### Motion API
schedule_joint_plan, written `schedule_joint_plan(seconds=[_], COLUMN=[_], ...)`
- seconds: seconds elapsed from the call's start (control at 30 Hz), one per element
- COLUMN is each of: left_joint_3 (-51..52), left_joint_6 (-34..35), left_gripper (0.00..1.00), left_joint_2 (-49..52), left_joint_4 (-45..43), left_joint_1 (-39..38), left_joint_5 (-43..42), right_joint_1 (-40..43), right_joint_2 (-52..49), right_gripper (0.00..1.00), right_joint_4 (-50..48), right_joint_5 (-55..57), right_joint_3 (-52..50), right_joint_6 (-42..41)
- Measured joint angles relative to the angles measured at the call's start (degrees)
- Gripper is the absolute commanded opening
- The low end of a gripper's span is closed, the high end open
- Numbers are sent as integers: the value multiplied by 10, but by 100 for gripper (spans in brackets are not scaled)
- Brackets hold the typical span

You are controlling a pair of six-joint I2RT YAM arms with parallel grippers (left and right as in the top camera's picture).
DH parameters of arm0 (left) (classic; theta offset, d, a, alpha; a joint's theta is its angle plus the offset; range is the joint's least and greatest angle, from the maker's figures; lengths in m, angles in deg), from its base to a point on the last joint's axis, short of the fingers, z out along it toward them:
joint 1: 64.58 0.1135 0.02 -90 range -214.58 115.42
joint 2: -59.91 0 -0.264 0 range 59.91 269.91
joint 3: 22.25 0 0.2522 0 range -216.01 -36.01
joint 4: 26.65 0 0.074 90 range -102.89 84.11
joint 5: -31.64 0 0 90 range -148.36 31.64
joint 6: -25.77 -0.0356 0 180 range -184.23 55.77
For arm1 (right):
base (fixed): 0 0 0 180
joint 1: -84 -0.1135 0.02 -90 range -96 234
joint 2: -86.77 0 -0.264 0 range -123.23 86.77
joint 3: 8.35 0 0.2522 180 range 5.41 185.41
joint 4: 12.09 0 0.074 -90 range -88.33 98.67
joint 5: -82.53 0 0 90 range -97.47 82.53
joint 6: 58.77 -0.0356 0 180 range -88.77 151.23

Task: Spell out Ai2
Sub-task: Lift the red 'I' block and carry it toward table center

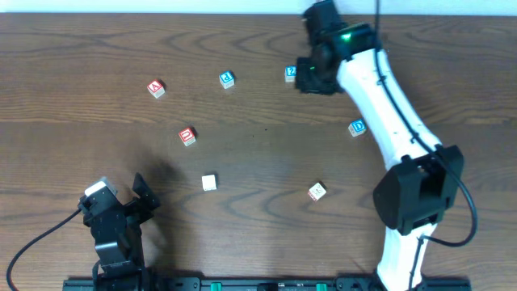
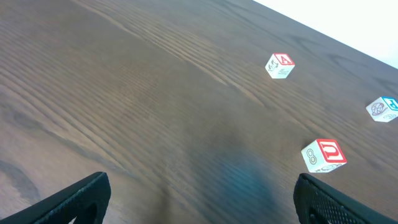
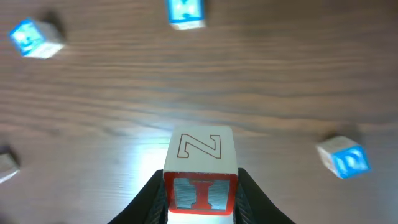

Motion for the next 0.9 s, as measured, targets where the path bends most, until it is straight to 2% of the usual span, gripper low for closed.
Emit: schedule_joint_plan(seconds=[0.27,0.57,0.9], left_joint_3=[0,0,0], left_joint_6=[0,0,0], left_gripper=[95,95,95], left_joint_2=[0,0,0], left_joint_4=[0,0,0], left_joint_1=[0,0,0], left_joint_5=[0,0,0], right_joint_1=[-59,-99,-113], right_joint_2=[-3,-94,-137], right_gripper=[1,1,2], right_joint_4=[-39,-34,-28], right_joint_5=[19,22,22], right_joint_3=[0,0,0], right_joint_6=[-10,-54,-95])
